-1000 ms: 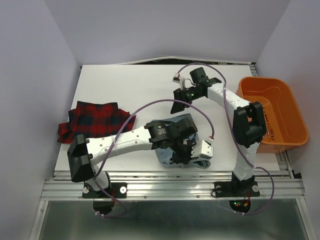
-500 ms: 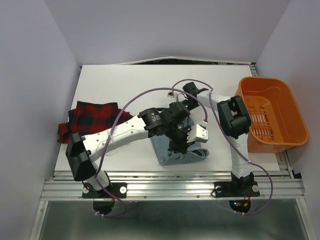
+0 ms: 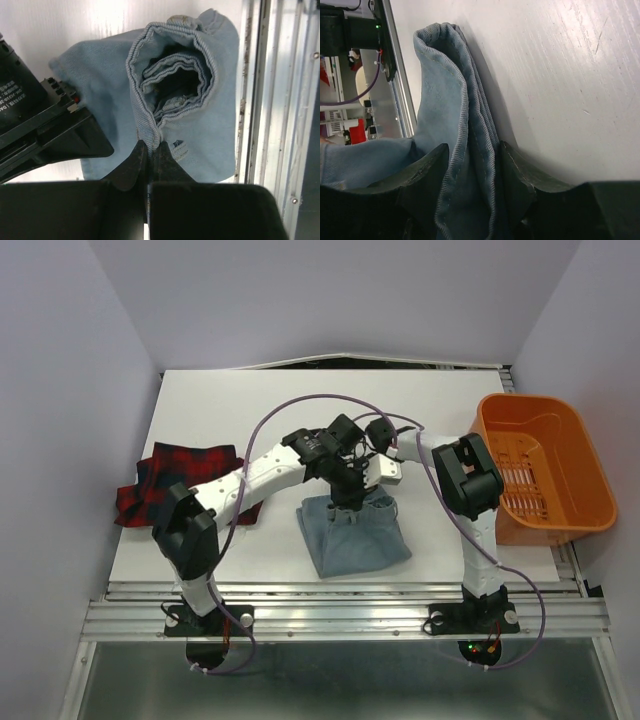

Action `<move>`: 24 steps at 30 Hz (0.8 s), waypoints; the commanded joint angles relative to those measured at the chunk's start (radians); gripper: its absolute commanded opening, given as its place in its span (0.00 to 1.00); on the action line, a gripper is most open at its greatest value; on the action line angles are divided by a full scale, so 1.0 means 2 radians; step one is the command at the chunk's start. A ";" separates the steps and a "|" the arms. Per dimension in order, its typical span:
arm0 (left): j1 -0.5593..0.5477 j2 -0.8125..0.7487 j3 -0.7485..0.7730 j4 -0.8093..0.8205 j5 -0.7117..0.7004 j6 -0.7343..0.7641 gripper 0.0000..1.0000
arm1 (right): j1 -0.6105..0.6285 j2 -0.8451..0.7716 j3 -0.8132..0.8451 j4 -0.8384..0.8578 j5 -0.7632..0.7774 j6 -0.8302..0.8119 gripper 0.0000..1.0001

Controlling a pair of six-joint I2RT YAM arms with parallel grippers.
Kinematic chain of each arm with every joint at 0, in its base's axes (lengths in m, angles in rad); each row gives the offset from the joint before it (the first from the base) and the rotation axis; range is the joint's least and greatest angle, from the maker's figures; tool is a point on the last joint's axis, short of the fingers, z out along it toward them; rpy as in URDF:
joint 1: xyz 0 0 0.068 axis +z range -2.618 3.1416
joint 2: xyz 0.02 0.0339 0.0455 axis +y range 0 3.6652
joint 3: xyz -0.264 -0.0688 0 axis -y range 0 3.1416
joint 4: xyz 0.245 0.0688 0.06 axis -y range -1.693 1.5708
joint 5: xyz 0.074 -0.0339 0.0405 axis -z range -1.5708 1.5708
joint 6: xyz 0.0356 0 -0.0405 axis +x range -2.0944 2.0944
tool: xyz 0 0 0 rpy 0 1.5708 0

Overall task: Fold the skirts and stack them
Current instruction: Fold the skirt

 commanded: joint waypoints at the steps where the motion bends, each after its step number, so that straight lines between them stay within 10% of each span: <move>1: 0.036 0.025 0.018 0.008 0.017 0.022 0.00 | 0.006 -0.012 -0.014 -0.019 0.019 -0.019 0.51; 24: 0.083 0.080 -0.046 0.143 -0.045 0.017 0.00 | 0.011 0.008 0.007 -0.035 0.043 -0.015 0.63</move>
